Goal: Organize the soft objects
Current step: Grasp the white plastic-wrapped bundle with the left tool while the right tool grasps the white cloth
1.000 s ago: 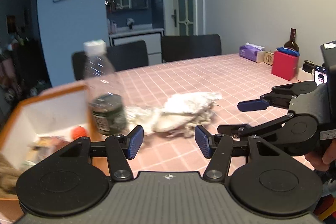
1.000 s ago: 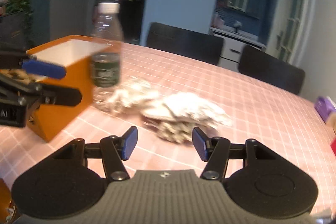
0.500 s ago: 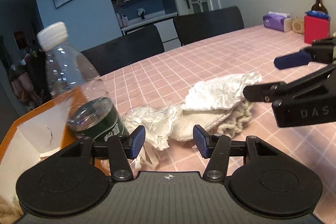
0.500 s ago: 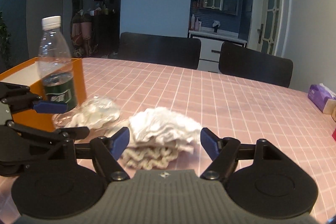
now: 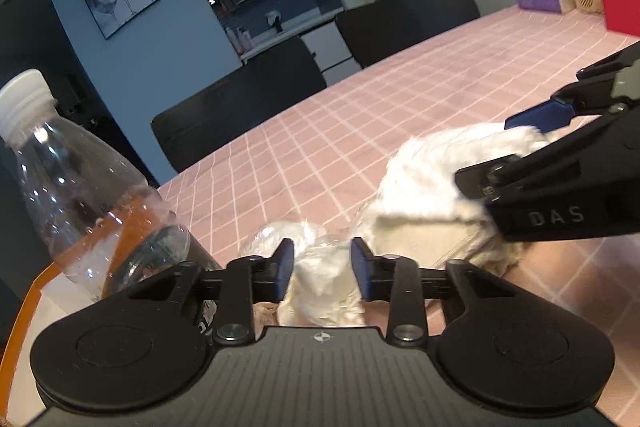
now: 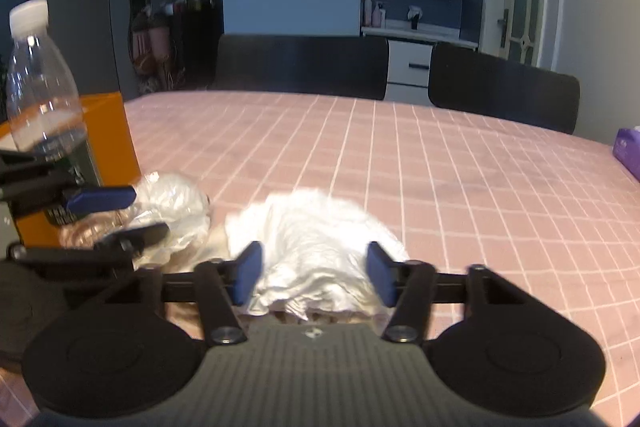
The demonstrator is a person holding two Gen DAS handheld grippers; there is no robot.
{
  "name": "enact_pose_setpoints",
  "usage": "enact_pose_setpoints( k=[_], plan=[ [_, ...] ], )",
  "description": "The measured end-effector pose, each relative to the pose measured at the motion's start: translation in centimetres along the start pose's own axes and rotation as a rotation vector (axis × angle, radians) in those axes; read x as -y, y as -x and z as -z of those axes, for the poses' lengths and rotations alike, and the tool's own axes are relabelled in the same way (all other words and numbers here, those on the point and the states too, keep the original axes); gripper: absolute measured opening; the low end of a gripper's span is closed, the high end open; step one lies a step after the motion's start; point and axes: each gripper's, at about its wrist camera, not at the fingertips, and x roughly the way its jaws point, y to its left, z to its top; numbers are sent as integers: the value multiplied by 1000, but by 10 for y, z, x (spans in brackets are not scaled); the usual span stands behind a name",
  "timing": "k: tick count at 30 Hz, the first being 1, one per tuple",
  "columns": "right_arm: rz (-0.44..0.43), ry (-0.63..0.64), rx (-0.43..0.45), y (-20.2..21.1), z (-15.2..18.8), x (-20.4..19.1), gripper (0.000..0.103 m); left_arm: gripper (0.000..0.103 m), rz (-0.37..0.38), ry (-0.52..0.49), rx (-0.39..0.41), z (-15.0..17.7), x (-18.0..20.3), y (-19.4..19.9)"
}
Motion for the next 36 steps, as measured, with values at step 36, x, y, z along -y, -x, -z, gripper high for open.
enact_pose_setpoints(
  k=[36],
  plan=[
    [-21,109,-109,136,106,-48,31,14,250,131,57,93,2,154]
  ],
)
